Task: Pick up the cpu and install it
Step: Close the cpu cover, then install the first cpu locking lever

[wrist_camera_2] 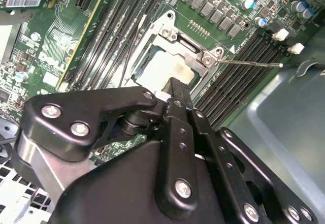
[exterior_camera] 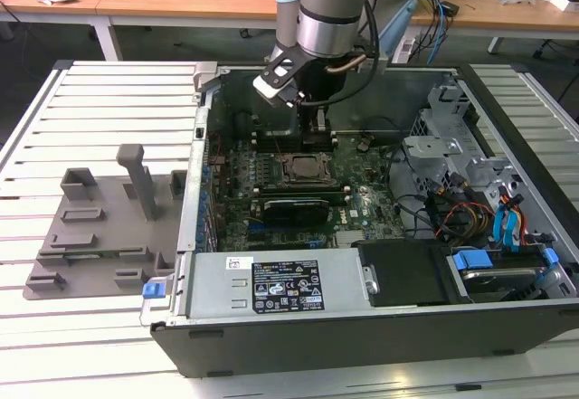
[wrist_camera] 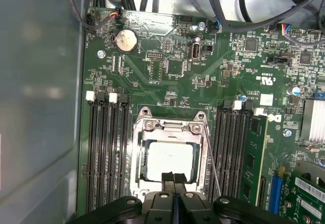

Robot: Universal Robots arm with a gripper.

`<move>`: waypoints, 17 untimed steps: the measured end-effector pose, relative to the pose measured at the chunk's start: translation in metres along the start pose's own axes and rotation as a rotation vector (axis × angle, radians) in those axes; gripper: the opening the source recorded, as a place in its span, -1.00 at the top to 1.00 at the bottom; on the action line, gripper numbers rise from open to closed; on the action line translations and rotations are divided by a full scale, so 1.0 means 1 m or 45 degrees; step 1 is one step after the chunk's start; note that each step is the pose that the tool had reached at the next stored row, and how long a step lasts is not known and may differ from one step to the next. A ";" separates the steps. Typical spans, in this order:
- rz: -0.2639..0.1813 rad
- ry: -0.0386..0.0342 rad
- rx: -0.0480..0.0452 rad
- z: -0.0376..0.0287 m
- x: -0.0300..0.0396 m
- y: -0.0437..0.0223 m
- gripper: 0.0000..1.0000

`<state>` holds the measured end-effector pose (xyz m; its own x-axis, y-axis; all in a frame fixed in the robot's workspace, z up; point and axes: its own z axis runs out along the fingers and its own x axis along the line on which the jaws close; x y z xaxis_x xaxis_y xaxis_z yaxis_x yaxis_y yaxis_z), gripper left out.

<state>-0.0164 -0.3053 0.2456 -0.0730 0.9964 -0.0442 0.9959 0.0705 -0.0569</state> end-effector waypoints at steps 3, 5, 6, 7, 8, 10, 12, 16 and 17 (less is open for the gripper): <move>0.000 0.0003 0.000 -0.0017 0.0000 -0.0001 0.79; 0.000 0.0000 0.000 -0.0019 -0.0001 -0.0001 0.79; 0.000 0.0001 0.000 -0.0019 -0.0001 -0.0001 0.79; 0.000 0.0000 0.000 -0.0019 -0.0001 -0.0001 0.79; 0.000 0.0000 0.000 -0.0020 -0.0001 -0.0001 0.79; 0.000 0.0000 0.000 -0.0021 -0.0001 -0.0001 0.79; 0.000 0.0001 0.000 -0.0021 -0.0001 -0.0001 0.79; -0.024 -0.0016 -0.001 -0.0024 -0.0001 -0.0001 0.79; -0.049 -0.0029 -0.002 -0.0023 -0.0001 -0.0001 0.79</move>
<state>-0.0165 -0.3053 0.2479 -0.1118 0.9927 -0.0443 0.9924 0.1092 -0.0570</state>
